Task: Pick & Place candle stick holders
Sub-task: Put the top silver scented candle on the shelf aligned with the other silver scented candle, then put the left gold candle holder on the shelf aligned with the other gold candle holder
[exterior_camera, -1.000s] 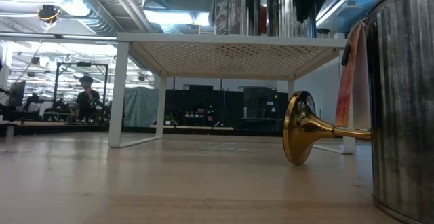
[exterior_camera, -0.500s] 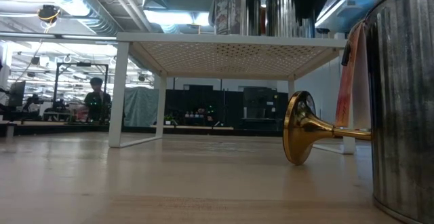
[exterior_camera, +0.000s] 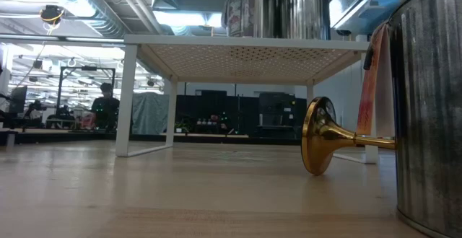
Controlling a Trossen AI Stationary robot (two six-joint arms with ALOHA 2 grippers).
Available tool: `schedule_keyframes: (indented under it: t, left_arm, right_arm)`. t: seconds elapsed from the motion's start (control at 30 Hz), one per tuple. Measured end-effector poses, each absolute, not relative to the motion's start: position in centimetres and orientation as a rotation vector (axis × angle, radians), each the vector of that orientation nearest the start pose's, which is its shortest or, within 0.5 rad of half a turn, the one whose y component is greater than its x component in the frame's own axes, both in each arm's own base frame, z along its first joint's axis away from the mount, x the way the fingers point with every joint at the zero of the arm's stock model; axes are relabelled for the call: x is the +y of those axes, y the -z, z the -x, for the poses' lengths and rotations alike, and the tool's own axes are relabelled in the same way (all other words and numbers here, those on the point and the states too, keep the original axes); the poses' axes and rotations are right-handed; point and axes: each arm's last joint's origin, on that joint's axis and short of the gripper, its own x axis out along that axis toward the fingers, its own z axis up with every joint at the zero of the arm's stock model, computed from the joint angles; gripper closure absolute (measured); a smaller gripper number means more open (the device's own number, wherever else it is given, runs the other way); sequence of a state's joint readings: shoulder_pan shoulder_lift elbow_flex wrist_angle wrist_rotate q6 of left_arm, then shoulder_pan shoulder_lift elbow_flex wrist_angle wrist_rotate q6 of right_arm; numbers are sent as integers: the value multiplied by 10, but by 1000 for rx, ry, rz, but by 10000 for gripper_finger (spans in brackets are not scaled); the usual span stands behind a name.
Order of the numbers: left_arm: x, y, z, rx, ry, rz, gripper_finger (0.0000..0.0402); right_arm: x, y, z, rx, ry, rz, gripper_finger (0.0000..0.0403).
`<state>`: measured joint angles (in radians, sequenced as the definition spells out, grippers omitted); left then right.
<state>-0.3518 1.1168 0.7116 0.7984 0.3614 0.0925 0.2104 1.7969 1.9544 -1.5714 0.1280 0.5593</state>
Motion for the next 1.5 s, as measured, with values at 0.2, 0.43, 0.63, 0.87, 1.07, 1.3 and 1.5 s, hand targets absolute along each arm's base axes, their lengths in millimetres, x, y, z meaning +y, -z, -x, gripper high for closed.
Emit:
schedule_keyframes:
  t: [0.2, 0.43, 0.63, 0.87, 1.07, 1.3, 1.5]
  left_arm:
    - [-93, -335, -223, -428, 685, -89, 203]
    - [-93, -335, -223, -428, 685, -89, 203]
    - [-93, -335, -223, -428, 685, -89, 203]
    - [-93, -335, -223, -428, 685, -89, 203]
    - [-93, -335, -223, -428, 685, -89, 203]
    - [-93, -335, -223, -428, 685, -89, 203]
    - [-93, -335, -223, -429, 685, -89, 203]
  right_arm:
    - [65, -383, -319, 1285, 285, -236, 25]
    - [64, -391, -319, 1234, 305, -208, 25]
    - [65, -391, -319, 1224, 320, -197, 25]
    - [70, -392, -318, 1228, 293, -191, 25]
    - [78, -391, -316, 1262, 203, -229, 25]
    - [82, -391, -315, 1243, 232, -189, 27]
    - [80, -392, -315, 1218, 300, -165, 78]
